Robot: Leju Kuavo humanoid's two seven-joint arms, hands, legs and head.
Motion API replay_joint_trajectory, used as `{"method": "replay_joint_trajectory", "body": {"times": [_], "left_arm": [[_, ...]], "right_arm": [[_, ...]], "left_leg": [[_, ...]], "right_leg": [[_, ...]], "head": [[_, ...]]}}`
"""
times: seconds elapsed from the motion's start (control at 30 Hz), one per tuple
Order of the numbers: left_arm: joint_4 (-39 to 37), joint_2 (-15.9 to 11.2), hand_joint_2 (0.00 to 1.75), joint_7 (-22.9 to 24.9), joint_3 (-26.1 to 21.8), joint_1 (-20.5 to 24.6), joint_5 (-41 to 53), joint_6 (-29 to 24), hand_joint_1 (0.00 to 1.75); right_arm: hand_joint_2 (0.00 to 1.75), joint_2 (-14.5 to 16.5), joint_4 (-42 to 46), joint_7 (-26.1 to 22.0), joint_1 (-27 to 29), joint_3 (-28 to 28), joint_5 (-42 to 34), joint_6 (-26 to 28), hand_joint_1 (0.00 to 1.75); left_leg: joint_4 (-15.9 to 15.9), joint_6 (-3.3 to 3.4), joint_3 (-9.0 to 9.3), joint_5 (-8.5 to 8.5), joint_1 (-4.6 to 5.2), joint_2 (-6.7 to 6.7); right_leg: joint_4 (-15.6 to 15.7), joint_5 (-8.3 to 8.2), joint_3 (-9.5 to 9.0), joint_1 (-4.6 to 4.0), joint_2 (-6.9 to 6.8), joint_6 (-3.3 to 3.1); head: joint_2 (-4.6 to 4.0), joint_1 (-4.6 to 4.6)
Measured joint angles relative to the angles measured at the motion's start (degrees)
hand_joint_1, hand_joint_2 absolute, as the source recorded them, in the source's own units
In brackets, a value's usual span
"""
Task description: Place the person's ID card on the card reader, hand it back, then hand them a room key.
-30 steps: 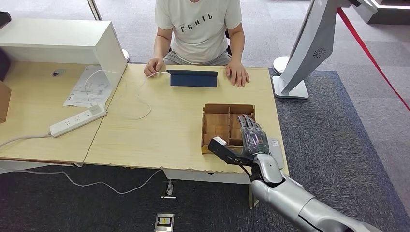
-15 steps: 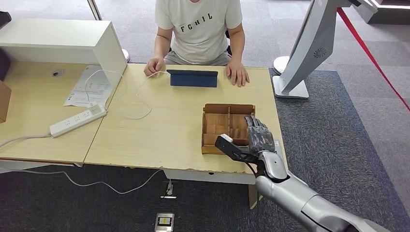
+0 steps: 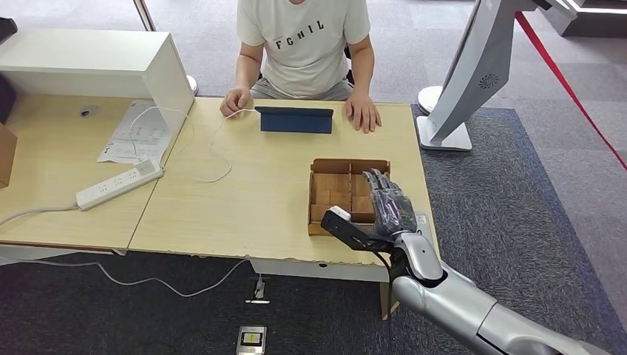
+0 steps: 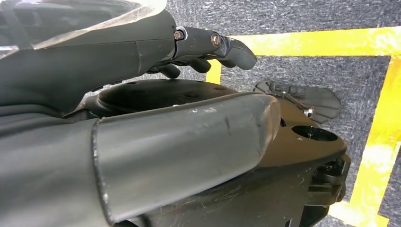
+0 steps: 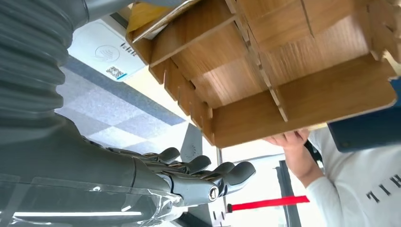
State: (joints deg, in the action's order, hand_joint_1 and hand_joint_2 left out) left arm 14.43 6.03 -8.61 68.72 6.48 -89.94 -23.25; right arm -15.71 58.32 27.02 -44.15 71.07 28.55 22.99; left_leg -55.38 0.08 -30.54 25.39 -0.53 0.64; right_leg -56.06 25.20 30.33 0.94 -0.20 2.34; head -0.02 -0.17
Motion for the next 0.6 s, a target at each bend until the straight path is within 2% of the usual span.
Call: {"method": "replay_joint_trajectory", "body": {"times": [0.3, 0.6], "left_arm": [[0.0, 0.0, 0.0, 0.2, -0.2, 0.0, 0.0, -0.2, 0.0], [0.0, 0.0, 0.0, 0.4, -0.2, 0.0, 0.0, -1.3, 0.0]], "right_arm": [[1.75, -2.4, 6.3, 1.4, 0.2, 0.4, 0.8, -1.0, 0.0], [1.75, -2.9, 7.5, 0.4, 0.9, 2.1, -0.4, -3.3, 0.0]], "left_leg": [[0.0, 0.0, 0.0, 0.0, 0.0, 0.0], [0.0, 0.0, -0.01, 0.0, 0.0, 0.0]], "right_leg": [[0.0, 0.0, 0.0, 0.0, 0.0, 0.0], [0.0, 0.0, 0.0, 0.0, 0.0, 0.0]], "head": [[0.01, 0.01], [0.01, -0.01]]}}
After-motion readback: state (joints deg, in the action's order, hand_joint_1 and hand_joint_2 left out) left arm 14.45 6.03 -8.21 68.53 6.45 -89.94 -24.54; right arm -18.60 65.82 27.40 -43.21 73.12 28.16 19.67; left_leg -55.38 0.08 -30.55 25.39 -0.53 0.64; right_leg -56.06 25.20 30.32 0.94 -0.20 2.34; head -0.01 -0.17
